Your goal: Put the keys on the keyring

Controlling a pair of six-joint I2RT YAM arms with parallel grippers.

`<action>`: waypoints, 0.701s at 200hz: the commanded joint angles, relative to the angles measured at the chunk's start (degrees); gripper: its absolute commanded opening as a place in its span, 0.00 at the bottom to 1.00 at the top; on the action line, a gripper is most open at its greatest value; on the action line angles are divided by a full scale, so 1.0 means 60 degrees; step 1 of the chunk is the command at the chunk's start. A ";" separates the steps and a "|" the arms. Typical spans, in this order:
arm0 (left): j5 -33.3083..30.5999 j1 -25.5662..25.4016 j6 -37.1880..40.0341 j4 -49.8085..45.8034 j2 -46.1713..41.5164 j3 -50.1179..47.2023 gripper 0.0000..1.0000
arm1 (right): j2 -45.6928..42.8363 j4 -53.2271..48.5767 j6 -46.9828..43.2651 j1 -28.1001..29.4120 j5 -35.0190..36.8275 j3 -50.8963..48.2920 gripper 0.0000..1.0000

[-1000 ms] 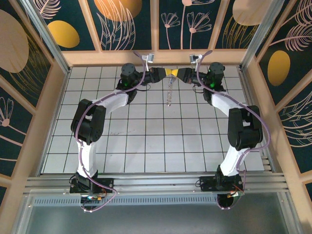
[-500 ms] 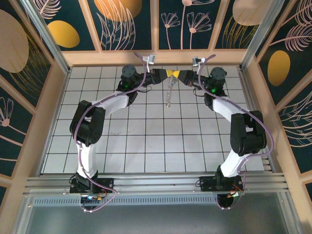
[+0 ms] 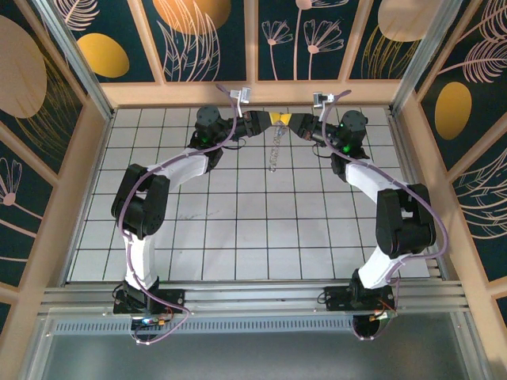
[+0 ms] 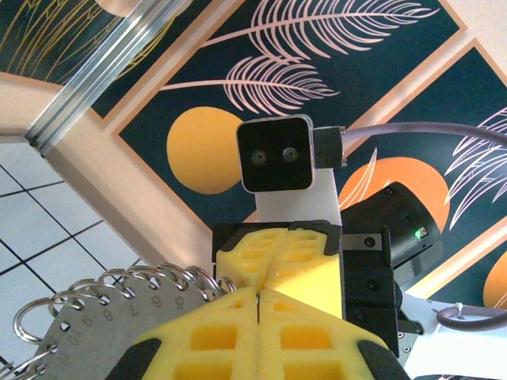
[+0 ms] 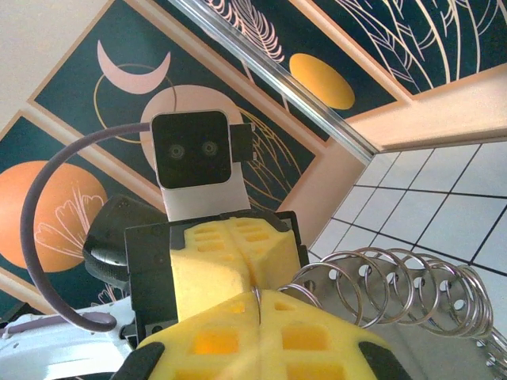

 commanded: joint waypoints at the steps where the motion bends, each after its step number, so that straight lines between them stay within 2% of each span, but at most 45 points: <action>1: -0.0022 -0.0111 0.0396 0.0324 -0.0497 -0.0118 0.00 | -0.0401 -0.0015 -0.0370 0.0088 0.0345 0.0100 0.00; 140: -0.0088 -0.0114 0.0283 0.0700 -0.0658 -0.0267 0.00 | -0.0753 -0.0135 -0.0364 0.0005 0.0646 -0.0032 0.00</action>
